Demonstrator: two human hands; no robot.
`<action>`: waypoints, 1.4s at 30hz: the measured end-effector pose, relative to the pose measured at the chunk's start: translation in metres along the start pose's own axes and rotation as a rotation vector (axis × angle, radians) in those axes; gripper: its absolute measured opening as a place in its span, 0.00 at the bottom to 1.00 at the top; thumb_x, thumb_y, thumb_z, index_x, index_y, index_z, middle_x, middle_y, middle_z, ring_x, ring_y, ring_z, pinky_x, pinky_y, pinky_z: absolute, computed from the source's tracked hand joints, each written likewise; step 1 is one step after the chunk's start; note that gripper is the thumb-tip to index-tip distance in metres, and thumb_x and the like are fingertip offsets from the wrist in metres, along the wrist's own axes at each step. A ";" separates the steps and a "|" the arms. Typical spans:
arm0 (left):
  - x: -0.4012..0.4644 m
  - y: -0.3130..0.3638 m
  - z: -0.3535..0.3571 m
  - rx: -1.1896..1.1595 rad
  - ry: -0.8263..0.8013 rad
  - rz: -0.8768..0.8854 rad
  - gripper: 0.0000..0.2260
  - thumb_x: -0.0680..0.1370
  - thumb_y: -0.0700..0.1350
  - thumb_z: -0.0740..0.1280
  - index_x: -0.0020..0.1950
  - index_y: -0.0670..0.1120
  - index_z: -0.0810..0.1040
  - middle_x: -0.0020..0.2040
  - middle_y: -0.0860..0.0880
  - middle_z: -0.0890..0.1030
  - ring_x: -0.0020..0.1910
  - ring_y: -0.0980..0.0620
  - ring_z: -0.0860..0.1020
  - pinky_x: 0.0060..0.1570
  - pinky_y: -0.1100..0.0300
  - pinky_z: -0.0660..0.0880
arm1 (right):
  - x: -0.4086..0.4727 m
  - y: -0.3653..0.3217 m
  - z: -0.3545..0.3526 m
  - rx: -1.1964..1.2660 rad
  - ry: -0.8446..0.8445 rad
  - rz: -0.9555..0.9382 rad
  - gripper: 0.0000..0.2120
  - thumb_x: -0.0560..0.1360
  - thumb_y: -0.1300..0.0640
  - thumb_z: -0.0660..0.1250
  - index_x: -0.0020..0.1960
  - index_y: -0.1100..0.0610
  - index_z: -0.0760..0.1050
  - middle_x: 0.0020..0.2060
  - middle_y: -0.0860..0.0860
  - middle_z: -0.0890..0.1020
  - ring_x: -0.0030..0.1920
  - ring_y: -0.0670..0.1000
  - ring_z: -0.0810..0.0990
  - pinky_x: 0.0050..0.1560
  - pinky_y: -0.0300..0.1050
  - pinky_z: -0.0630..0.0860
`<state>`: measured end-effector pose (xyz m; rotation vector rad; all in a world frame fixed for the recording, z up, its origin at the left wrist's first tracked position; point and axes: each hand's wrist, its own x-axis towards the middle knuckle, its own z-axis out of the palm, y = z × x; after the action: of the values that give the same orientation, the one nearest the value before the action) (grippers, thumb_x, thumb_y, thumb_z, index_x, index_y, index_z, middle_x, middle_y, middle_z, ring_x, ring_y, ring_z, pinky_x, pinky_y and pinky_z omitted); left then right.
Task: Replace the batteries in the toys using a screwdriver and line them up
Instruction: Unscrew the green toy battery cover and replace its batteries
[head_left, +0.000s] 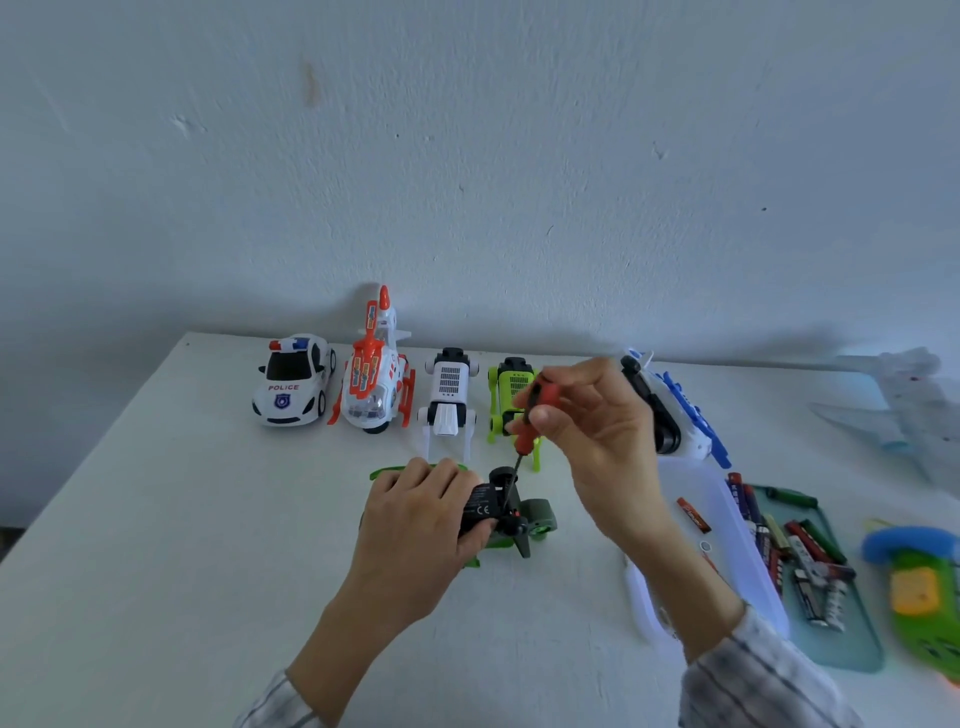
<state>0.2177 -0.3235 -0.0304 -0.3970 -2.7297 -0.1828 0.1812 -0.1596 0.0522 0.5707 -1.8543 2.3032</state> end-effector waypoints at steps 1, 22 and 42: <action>0.000 0.000 0.000 0.000 0.007 0.001 0.17 0.73 0.59 0.56 0.48 0.50 0.77 0.41 0.54 0.77 0.38 0.50 0.75 0.38 0.55 0.72 | 0.002 0.000 0.004 -0.016 -0.058 0.005 0.15 0.72 0.72 0.61 0.46 0.52 0.75 0.39 0.59 0.80 0.35 0.61 0.78 0.36 0.51 0.77; 0.003 0.000 0.002 0.014 0.027 -0.012 0.17 0.73 0.58 0.56 0.47 0.49 0.79 0.39 0.53 0.77 0.37 0.49 0.75 0.37 0.54 0.72 | -0.033 0.006 0.010 -0.046 0.322 -0.196 0.11 0.76 0.64 0.63 0.47 0.48 0.76 0.48 0.58 0.79 0.43 0.57 0.81 0.42 0.48 0.80; 0.002 0.001 0.004 0.009 0.066 -0.014 0.15 0.73 0.58 0.58 0.46 0.49 0.78 0.39 0.53 0.77 0.36 0.49 0.74 0.36 0.54 0.72 | -0.029 0.022 0.010 -0.414 0.108 -0.518 0.09 0.73 0.61 0.70 0.49 0.52 0.73 0.38 0.54 0.76 0.35 0.52 0.77 0.36 0.47 0.76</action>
<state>0.2150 -0.3215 -0.0332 -0.3636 -2.6681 -0.1844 0.2028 -0.1702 0.0231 0.7364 -1.7912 1.5431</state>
